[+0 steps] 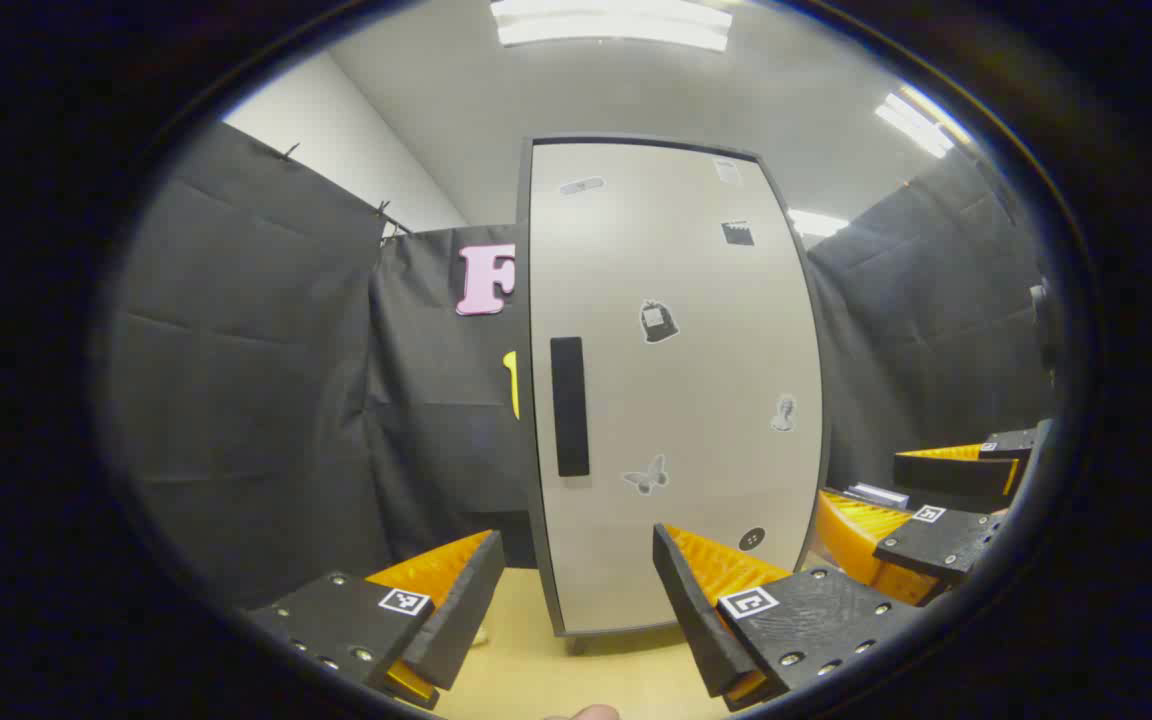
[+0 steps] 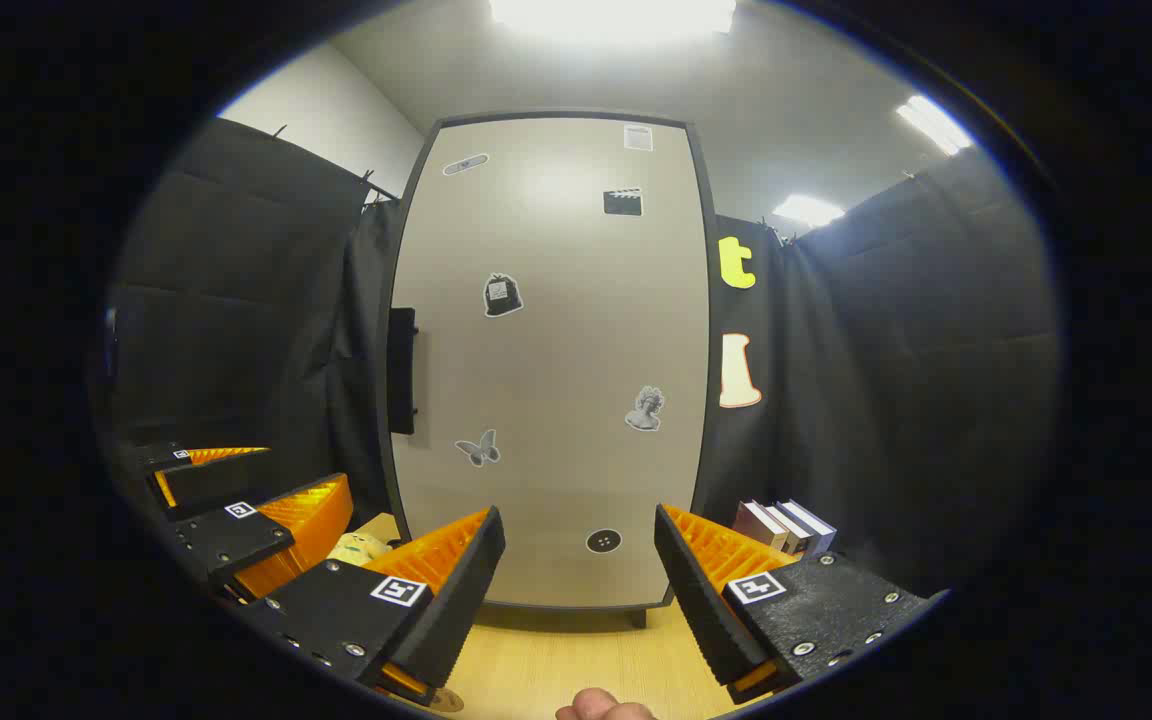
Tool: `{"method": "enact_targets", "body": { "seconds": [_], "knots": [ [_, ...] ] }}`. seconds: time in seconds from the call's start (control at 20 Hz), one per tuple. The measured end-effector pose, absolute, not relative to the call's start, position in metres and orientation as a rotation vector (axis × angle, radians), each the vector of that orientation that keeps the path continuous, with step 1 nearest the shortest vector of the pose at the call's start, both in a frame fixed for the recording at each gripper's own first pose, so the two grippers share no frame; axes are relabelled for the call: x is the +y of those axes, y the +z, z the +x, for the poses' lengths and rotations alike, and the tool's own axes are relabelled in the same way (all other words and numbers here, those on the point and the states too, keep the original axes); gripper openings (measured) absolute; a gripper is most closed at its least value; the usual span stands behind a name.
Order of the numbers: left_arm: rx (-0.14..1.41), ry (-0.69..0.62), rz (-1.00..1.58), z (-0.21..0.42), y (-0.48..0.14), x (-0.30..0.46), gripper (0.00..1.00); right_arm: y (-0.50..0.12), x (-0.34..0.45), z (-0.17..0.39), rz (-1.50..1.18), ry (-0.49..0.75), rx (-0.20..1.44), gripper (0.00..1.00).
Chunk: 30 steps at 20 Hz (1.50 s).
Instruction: Open the cabinet door with the right hand, grasp the bottle in the cabinet with the left hand and place it on the coaster, then close the cabinet door with the right hand.
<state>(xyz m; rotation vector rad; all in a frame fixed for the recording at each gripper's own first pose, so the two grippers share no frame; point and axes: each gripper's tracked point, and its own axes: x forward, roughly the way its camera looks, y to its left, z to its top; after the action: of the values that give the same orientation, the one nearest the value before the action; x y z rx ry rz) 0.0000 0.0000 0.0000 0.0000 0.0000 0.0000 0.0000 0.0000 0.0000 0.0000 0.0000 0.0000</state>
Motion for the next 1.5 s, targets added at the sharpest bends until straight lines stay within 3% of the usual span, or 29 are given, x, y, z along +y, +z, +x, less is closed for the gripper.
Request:
{"method": "enact_targets", "body": {
  "seconds": [0.65, 1.5],
  "knots": [
    [0.016, 0.009, -0.001, 0.003, -0.002, -0.001, 0.89, -0.003, -0.01, 0.0, -0.002, -0.001, 0.004, 0.94],
    [0.003, -0.029, 0.01, 0.004, 0.008, -0.008, 0.89, 0.01, -0.021, 0.042, 0.01, -0.017, -0.002, 0.94]
  ]
}}
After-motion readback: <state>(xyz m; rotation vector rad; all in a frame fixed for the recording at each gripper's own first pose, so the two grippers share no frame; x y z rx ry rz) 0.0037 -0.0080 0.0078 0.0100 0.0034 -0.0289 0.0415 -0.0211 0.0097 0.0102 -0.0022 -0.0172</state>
